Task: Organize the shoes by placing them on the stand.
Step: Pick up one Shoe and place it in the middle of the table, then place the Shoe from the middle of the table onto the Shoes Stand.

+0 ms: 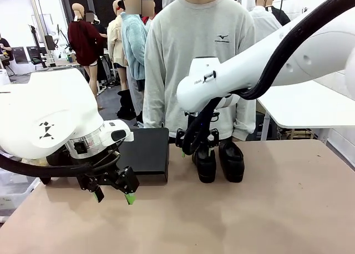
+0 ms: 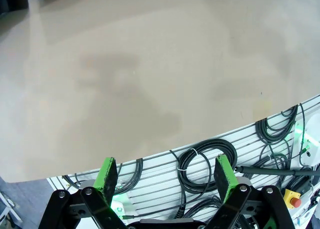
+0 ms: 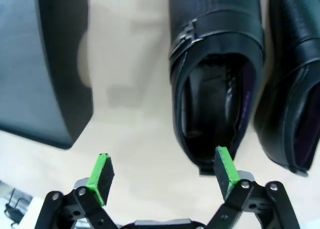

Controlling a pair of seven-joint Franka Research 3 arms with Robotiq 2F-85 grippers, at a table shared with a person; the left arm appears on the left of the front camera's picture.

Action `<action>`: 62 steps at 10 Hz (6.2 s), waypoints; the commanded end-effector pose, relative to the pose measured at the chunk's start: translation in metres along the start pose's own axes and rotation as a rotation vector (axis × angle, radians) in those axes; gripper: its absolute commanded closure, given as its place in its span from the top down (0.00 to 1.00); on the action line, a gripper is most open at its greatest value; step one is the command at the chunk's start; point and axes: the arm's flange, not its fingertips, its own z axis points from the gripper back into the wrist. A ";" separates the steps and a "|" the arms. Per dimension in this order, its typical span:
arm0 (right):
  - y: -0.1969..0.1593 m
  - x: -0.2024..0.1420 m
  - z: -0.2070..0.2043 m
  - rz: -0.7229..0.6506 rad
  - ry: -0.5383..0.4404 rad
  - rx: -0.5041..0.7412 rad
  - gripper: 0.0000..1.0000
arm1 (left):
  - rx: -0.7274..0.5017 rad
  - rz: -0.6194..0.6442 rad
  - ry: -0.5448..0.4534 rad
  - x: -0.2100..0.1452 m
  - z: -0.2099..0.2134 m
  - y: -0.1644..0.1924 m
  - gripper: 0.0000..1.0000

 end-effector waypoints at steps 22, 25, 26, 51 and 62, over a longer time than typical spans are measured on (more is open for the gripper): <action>0.034 -0.027 0.023 -0.220 -0.072 -0.148 0.00 | 0.013 0.018 -0.007 0.000 -0.001 0.000 1.00; 0.074 -0.111 0.051 -0.222 -0.026 -0.171 0.00 | 0.013 0.018 -0.007 0.000 -0.001 0.000 1.00; 0.085 -0.132 0.045 -0.191 0.014 -0.181 0.00 | 0.013 0.018 -0.007 0.000 -0.001 0.000 1.00; 0.081 -0.172 -0.006 0.115 0.060 0.012 1.00 | 0.013 0.018 -0.007 0.000 -0.001 0.000 1.00; -0.118 -0.205 0.048 0.075 0.049 0.215 1.00 | -0.066 0.080 -0.074 0.014 0.001 -0.051 1.00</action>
